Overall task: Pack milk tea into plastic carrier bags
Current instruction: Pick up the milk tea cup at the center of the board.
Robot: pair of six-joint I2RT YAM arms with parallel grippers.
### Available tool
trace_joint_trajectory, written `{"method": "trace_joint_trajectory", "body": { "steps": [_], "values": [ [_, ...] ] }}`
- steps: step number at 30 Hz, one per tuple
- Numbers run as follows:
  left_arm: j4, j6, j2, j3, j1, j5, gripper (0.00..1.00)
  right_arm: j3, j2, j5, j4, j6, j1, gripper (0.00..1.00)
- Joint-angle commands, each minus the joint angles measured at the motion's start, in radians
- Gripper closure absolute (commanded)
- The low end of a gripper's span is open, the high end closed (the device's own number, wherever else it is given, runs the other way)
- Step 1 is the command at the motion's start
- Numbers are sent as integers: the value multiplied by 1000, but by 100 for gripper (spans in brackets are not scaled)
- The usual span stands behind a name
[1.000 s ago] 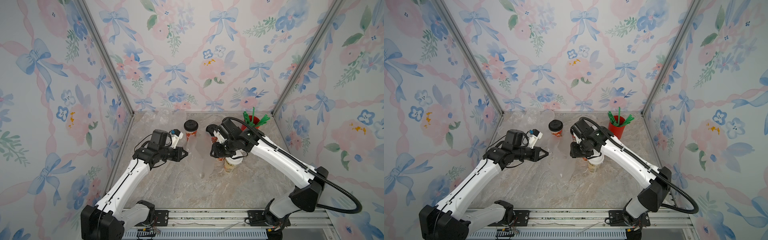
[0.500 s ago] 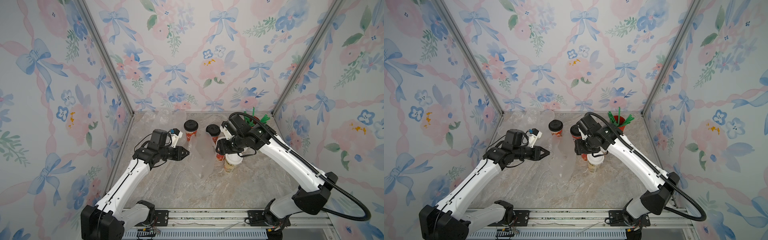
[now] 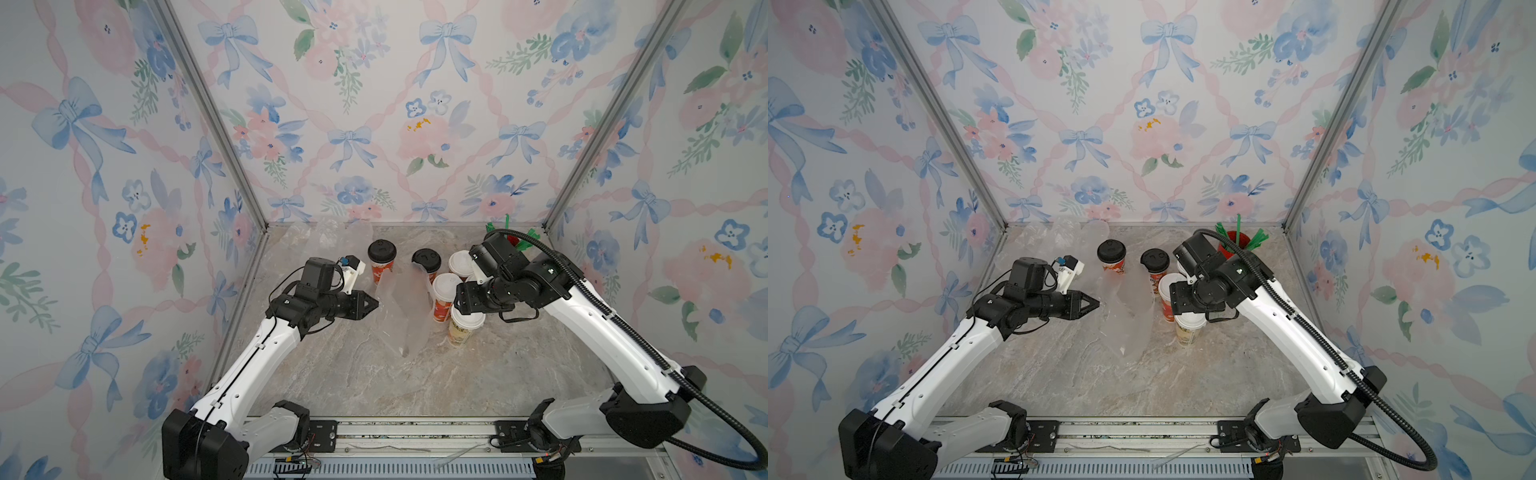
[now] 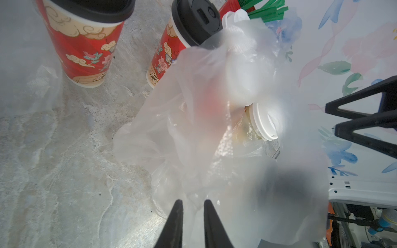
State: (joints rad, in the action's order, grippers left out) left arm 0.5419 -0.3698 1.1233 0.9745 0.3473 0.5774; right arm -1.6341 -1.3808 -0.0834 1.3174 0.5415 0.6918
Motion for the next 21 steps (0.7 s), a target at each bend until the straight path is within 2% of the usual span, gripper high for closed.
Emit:
{"method": "trace_joint_trajectory", "body": {
  "steps": [1,6,21],
  "values": [
    [-18,6,16,-8,9,20,87,72,11,-10,0,15,-35,22],
    [-20,3,11,-8,11,23,94,139,14,-6,-68,20,-48,13],
    [-59,-30,-33,-39,10,58,97,170,-75,-82,-109,21,-70,12]
  ]
}}
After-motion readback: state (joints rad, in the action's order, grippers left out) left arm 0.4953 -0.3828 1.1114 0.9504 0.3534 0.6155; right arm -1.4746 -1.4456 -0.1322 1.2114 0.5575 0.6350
